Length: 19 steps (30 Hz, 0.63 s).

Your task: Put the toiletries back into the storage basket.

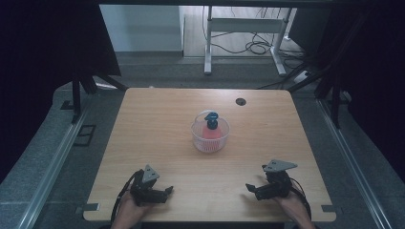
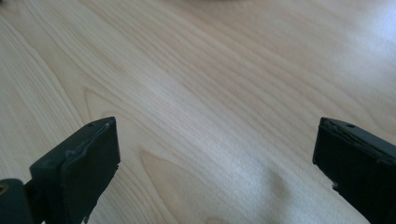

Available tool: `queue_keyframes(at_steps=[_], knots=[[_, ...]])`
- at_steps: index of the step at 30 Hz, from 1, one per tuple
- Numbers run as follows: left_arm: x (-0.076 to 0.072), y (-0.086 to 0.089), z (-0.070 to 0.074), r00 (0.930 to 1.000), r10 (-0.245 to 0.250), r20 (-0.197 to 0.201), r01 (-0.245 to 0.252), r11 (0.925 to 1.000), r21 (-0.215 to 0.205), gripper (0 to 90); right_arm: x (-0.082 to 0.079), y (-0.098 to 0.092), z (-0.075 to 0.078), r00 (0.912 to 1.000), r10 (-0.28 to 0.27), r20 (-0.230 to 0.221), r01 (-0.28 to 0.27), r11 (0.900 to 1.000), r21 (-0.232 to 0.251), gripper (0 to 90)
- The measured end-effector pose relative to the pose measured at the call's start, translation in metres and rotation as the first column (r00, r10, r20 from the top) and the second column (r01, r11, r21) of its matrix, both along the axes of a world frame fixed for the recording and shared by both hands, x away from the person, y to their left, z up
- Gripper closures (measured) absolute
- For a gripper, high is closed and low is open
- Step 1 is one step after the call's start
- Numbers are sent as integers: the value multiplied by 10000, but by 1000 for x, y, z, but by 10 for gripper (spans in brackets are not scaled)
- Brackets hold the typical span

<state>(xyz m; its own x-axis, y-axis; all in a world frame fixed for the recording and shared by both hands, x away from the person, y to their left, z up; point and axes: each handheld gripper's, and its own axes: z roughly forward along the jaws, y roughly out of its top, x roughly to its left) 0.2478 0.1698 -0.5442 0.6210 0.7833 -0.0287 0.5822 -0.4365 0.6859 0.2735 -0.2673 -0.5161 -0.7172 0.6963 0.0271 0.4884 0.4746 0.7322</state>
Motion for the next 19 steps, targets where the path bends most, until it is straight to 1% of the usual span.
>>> queue_keyframes(at_steps=[2, 9, 11, 13, 19], knots=[[0, 0, 0, 10000, 4, 0, -4, 10000, 1, 103, -1, 0, -5, 10000, 17, -78, -19, 9998, -175, 3], [0, 0, 0, 10000, 31, 5, -31, 10000, -31, 103, -4, 1, -21, 9995, 69, -299, -85, 9985, -534, 0], [0, 0, 0, 10000, 30, 4, -30, 10000, -28, 103, -5, 2, -25, 9995, 62, -309, -77, 9989, -459, 0], [0, 0, 0, 10000, 38, 4, -38, 10000, -42, 103, -6, 3, -27, 9999, 80, -125, -86, 9985, -543, 0], [0, -1, 0, 10000, 33, 5, -33, 10000, -19, 103, -6, 4, -27, 9999, 64, -121, -70, 9985, -543, 0]])
